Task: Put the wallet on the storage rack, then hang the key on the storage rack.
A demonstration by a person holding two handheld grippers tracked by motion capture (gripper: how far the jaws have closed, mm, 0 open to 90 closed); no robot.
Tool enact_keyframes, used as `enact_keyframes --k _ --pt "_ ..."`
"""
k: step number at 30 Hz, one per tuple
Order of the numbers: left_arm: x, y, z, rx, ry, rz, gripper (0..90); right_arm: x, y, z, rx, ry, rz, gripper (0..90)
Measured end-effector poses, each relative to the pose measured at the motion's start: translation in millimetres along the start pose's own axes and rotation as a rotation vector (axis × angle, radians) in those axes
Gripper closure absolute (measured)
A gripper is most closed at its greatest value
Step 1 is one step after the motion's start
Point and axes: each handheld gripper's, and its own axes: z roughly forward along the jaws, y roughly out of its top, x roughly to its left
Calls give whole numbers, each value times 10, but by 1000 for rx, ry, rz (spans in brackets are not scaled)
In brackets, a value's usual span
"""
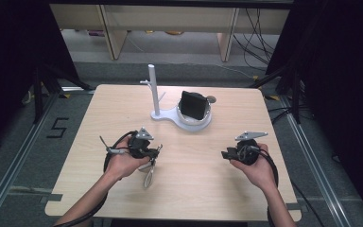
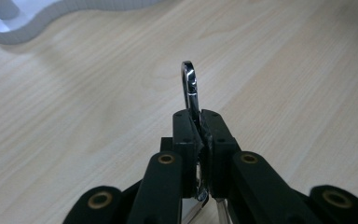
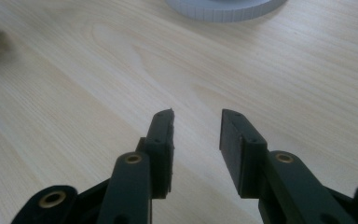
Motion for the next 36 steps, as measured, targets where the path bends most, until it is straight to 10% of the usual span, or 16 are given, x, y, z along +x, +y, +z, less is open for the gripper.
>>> enact_keyframes --k 7,24,36 --pt "43 -10 -165 -88 56 -29 850 -45 -67 37 -57 -5 -38 655" --pt "278 -15 -345 -332 164 -118 849 -87 -227 71 -168 10 41 653" --pt "402 63 -381 -392 224 -120 849 -55 -281 54 -201 5 65 649"
